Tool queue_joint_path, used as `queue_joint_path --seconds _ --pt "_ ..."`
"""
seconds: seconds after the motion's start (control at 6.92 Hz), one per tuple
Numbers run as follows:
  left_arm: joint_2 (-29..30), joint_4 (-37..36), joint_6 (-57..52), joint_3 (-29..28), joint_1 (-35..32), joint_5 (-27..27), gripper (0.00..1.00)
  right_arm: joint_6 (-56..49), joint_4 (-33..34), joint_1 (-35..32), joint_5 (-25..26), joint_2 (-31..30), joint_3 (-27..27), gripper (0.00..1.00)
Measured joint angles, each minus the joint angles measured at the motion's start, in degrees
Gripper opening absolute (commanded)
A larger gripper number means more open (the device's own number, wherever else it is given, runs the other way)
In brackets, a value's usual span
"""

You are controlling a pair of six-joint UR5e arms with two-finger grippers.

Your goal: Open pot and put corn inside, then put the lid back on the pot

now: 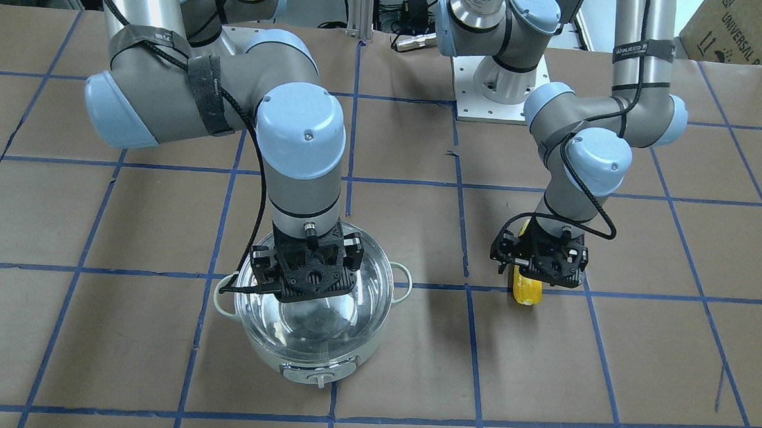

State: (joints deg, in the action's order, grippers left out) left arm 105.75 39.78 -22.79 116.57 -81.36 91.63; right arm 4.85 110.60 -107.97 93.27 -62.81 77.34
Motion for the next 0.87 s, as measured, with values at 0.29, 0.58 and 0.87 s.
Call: queue_joint_path --seconds 0.29,0.58,0.87 --pt "0.90 -4.02 -2.77 2.40 3.63 -1.12 0.98 -0.01 -0.03 -0.04 -0.10 -0.02 0.09 0.58" --pt "1.23 -4.55 -2.89 2.82 4.39 -2.24 0.98 -0.09 -0.17 -0.05 -0.19 -0.01 -0.01 0.42" --pt "1.45 -4.50 -1.21 2.90 3.90 -2.38 0.98 -0.23 -0.34 -0.04 -0.28 0.04 -0.05 0.30"
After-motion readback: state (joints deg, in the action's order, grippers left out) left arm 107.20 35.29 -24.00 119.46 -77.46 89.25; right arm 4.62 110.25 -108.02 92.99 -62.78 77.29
